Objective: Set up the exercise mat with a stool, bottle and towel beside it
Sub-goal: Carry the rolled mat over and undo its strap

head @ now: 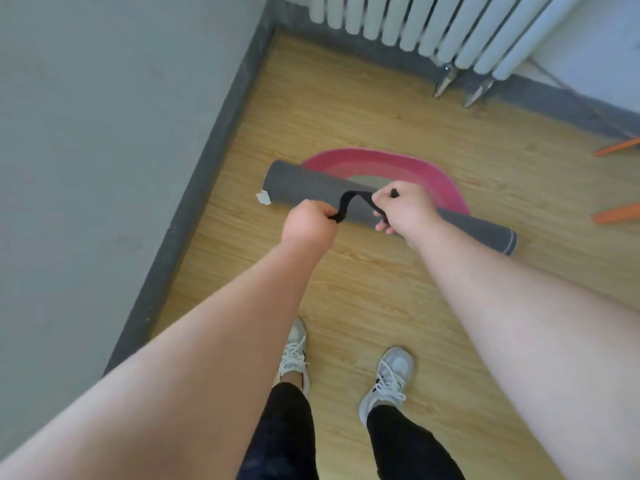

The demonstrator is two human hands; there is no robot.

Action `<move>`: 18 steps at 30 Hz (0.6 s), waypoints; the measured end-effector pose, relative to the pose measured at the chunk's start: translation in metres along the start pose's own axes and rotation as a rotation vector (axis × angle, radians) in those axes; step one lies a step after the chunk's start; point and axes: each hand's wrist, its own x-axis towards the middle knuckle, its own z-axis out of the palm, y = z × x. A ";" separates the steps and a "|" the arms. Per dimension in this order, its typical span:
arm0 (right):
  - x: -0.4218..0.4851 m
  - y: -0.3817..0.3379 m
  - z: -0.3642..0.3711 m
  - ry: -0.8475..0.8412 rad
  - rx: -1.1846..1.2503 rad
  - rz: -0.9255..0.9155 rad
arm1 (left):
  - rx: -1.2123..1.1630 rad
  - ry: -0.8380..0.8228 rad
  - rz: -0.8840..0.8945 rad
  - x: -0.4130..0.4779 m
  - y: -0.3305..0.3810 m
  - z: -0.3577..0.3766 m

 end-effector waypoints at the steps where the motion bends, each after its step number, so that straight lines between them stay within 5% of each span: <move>1: -0.016 -0.011 -0.001 -0.021 -0.006 -0.006 | 0.009 0.002 -0.015 -0.014 0.004 -0.015; 8: -0.114 -0.086 -0.012 -0.178 -0.109 -0.095 | -0.038 0.174 -0.087 -0.119 0.018 -0.093; 18: -0.227 -0.088 -0.015 -0.454 -0.349 -0.279 | -0.341 0.460 -0.402 -0.278 -0.001 -0.068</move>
